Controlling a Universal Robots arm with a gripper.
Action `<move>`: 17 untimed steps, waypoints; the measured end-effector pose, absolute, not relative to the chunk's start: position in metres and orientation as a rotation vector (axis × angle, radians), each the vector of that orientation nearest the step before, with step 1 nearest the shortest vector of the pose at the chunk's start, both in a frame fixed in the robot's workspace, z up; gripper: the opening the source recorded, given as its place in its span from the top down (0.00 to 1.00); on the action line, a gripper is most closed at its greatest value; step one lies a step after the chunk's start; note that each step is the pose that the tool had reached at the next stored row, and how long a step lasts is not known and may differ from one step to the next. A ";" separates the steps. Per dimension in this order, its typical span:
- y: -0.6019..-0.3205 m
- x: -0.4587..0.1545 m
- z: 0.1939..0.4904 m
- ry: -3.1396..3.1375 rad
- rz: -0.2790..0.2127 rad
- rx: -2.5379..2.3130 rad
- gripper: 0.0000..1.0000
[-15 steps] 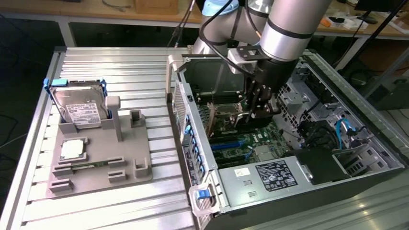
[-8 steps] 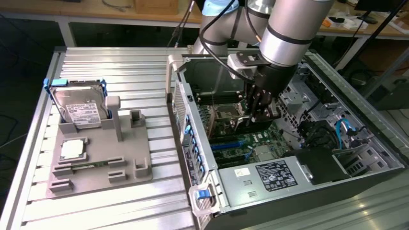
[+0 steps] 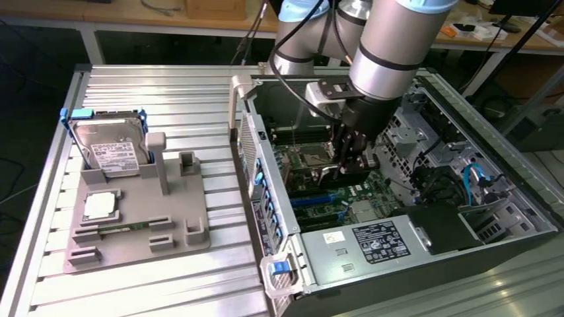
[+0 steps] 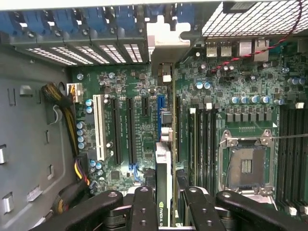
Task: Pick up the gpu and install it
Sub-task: 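Insert the gpu into the slot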
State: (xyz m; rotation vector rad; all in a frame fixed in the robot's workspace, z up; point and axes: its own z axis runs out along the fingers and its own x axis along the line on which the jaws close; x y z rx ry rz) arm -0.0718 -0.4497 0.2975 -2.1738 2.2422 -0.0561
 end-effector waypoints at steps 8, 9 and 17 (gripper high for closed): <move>-0.451 -0.072 0.286 2.253 -0.034 -2.185 0.73; -0.451 -0.072 0.286 2.254 -0.033 -2.185 0.73; -0.455 -0.072 0.285 2.253 -0.032 -2.185 0.73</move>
